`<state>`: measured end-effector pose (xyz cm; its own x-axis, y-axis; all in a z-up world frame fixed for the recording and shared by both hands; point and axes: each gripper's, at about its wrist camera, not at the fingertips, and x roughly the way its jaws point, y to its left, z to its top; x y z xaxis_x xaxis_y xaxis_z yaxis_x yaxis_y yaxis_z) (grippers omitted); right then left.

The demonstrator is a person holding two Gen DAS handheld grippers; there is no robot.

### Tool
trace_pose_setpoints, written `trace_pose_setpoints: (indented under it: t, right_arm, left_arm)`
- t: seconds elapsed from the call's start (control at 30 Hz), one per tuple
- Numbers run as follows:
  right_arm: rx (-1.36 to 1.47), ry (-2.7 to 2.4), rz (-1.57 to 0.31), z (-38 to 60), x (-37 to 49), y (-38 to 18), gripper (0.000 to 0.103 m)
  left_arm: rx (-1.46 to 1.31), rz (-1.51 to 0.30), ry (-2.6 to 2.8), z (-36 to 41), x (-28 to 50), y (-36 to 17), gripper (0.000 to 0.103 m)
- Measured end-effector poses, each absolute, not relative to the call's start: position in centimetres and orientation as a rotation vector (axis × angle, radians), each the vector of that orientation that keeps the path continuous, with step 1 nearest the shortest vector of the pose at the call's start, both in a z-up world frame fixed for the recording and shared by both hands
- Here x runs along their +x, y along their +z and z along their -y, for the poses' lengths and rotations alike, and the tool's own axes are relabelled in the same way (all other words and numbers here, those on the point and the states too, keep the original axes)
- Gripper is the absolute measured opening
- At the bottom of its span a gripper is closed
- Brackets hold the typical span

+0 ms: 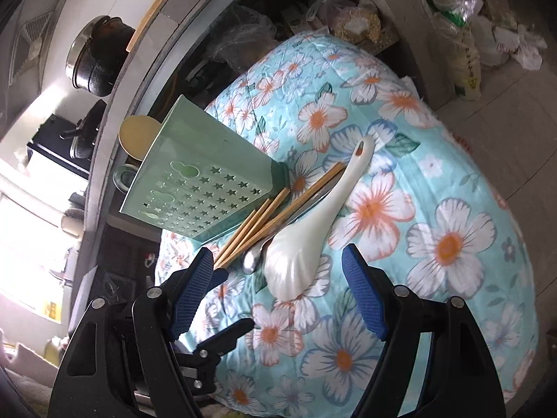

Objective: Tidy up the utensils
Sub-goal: 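Close the left tool on the white ceramic soup spoon's handle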

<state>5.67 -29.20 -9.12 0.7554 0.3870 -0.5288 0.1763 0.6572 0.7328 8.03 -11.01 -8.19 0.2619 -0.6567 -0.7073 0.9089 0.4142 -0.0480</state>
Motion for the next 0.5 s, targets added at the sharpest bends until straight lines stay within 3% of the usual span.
trace_pose_setpoints:
  t: [0.23, 0.5]
  right_arm:
    - [1.088, 0.217, -0.774, 29.2, 6.9, -12.2, 0.069]
    - [1.178, 0.209, -0.818, 28.7, 8.2, -13.7, 0.069]
  left_arm:
    - [0.634, -0.537, -1.097, 13.0, 5.2, -8.8, 0.062]
    - [0.649, -0.561, -1.084, 13.6, 5.9, -9.5, 0.058]
